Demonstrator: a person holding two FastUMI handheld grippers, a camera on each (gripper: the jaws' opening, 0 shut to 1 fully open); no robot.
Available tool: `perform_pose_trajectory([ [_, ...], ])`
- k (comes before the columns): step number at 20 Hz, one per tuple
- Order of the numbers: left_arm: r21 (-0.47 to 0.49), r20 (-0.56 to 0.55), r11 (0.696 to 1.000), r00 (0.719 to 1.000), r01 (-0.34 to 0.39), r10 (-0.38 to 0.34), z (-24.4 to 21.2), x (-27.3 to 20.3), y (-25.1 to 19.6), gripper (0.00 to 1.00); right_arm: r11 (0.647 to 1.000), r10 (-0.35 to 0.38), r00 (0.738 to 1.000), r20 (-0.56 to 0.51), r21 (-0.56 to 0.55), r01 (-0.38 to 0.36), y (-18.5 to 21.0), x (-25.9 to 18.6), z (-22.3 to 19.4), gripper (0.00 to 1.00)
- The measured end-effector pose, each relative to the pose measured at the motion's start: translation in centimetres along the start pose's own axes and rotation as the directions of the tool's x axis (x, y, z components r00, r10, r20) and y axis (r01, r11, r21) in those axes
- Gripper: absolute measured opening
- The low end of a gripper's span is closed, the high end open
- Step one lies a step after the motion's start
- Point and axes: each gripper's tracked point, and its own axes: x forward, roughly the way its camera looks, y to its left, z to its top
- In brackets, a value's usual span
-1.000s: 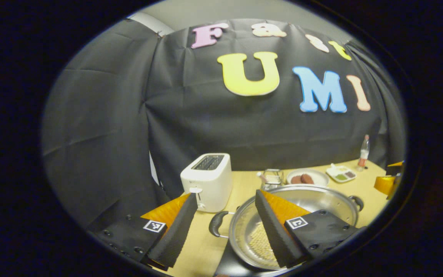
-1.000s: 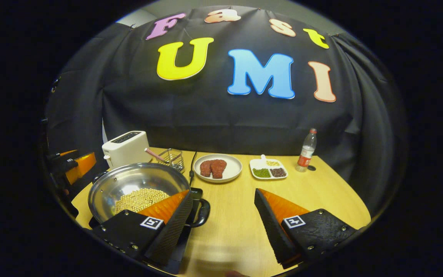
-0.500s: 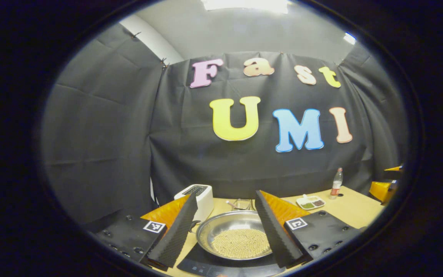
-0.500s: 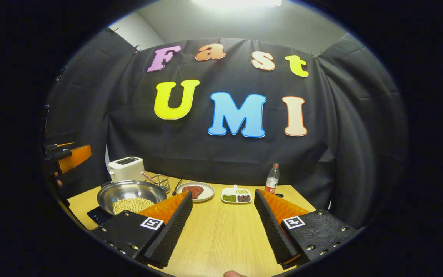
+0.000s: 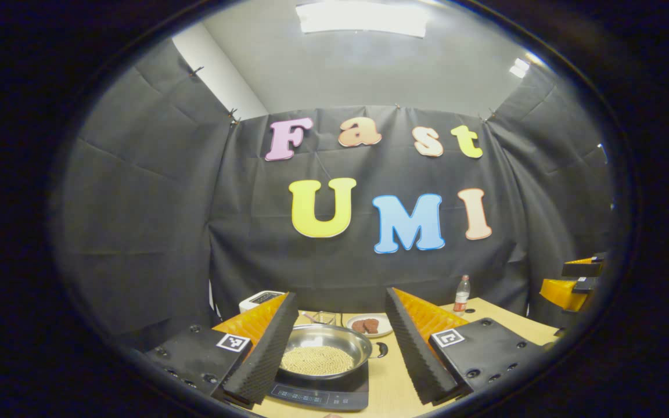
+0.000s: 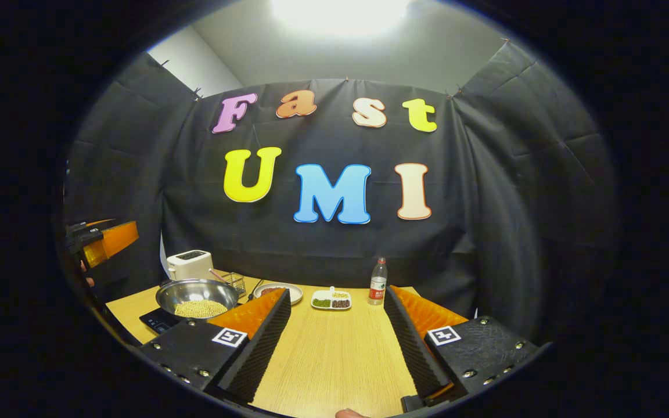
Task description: First push the handle of the pot to place it horizontally, then grasp the pot with both hands and set it on the induction cooktop.
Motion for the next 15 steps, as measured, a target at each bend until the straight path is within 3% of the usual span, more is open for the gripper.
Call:
perform_pose_trajectory([
  [5,-0.004,0.014,1.0,1.0,0.019,-0.019,1.0,-1.8,0.4,1.0,0.999,-0.024,0.999,0.036,0.026,0.024,0.2,-1.1,1.6,0.97],
  [6,-0.001,0.02,1.0,1.0,0.016,-0.016,1.3,-1.9,0.8,0.91,0.999,-0.029,0.998,0.052,0.029,0.028,0.3,-1.2,2.1,0.97],
  [7,-0.001,0.019,1.0,1.0,0.013,-0.013,1.3,-2.0,1.2,0.97,0.999,-0.038,0.998,0.057,0.027,0.037,0.2,-1.6,2.2,0.97],
  [11,0.01,0.034,1.0,0.999,0.013,-0.013,1.7,-2.5,1.8,0.98,0.998,-0.052,0.996,0.079,0.043,0.048,0.5,-2.5,3.1,0.97],
  [12,0.022,0.031,1.0,0.999,0.008,-0.009,1.7,-2.6,1.9,0.9,0.998,-0.05,0.995,0.081,0.052,0.046,0.7,-2.6,3.2,0.97],
  [13,0.029,0.037,1.0,0.999,0.002,-0.003,2.0,-2.7,2.0,1.0,0.998,-0.042,0.995,0.088,0.058,0.037,1.0,-2.7,3.5,0.97],
  [15,0.024,0.052,1.0,0.999,-0.004,0.003,2.4,-2.8,2.0,1.0,0.998,-0.031,0.995,0.097,0.053,0.026,1.4,-2.6,3.8,0.97],
])
